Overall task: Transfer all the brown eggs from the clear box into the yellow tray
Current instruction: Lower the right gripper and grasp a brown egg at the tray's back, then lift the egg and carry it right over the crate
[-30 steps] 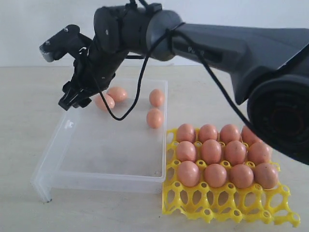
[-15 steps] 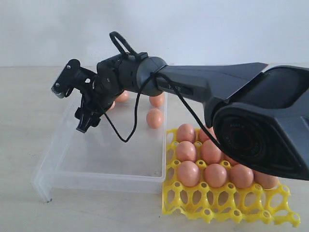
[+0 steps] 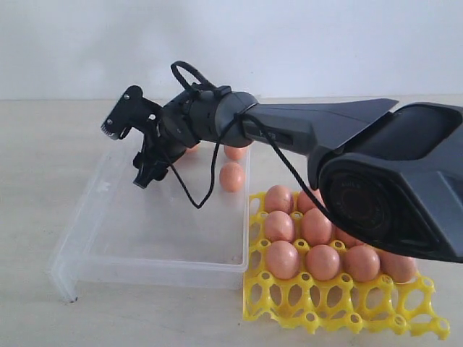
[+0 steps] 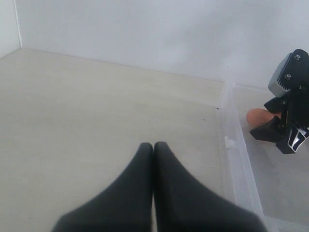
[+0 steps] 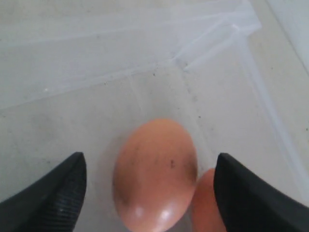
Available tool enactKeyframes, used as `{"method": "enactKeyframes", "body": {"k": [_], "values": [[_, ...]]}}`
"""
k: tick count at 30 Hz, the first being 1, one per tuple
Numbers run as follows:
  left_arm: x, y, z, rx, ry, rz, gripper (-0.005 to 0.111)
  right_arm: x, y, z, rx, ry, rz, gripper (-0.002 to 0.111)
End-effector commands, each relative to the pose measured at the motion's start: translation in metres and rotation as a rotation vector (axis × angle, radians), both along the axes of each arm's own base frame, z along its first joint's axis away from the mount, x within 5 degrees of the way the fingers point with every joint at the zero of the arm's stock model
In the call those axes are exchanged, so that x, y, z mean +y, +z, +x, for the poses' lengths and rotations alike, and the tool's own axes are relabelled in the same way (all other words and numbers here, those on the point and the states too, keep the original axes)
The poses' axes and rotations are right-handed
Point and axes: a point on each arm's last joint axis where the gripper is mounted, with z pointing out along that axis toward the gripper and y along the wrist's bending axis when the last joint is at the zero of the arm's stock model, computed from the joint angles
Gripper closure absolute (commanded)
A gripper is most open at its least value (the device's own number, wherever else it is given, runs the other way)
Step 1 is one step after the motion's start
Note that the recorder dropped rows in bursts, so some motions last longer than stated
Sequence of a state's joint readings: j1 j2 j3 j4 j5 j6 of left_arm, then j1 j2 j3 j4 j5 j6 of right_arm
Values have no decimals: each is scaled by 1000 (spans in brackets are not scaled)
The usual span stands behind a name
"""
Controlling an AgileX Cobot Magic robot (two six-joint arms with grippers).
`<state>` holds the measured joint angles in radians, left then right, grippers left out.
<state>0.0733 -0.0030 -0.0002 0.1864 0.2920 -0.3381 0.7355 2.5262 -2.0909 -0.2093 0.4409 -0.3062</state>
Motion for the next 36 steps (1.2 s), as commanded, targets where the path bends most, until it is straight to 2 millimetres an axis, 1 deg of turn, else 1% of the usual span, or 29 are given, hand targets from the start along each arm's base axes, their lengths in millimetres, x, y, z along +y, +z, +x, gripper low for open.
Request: {"method": "enactKeyframes", "body": {"k": [1,3,4,6,7,8,11,14,17,20,24,27,29,30,32,34,35,36], "values": [[0,0,0,3,-4,-14,111,-10,-7,8,38,-68,11,43],[0,0,0,3,-4,-14,111,-12,-8,9,47,-82,17,57],[0,0,0,3,-4,-14,111,-13,-8,9,54,-91,21,67],[0,0,0,3,-4,-14,111,-14,-7,8,70,-105,15,91],[0,0,0,3,-4,-14,111,-15,-7,8,81,-109,2,101],[0,0,0,3,-4,-14,111,-16,-7,7,95,-116,1,108],[0,0,0,3,-4,-14,111,-17,-1,5,118,-127,-1,108],[0,0,0,3,-4,-14,111,-18,11,4,117,-132,5,108],[0,0,0,3,-4,-14,111,-19,30,-1,158,-153,43,108],[0,0,0,3,-4,-14,111,-22,51,-10,241,-180,60,108],[0,0,0,3,-4,-14,111,-32,65,-26,370,-183,-37,108],[0,0,0,3,-4,-14,111,-42,67,-39,491,-199,-152,108],[0,0,0,3,-4,-14,111,-45,67,-43,531,-195,-178,108],[0,0,0,3,-4,-14,111,-43,67,-43,535,-189,-163,108],[0,0,0,3,-4,-14,111,-36,71,-42,528,-172,-70,108],[0,0,0,3,-4,-14,111,-26,81,-44,544,-138,68,108],[0,0,0,3,-4,-14,111,-22,82,-44,549,-127,106,108],[0,0,0,3,-4,-14,111,-19,89,-44,550,-124,169,109]]}}
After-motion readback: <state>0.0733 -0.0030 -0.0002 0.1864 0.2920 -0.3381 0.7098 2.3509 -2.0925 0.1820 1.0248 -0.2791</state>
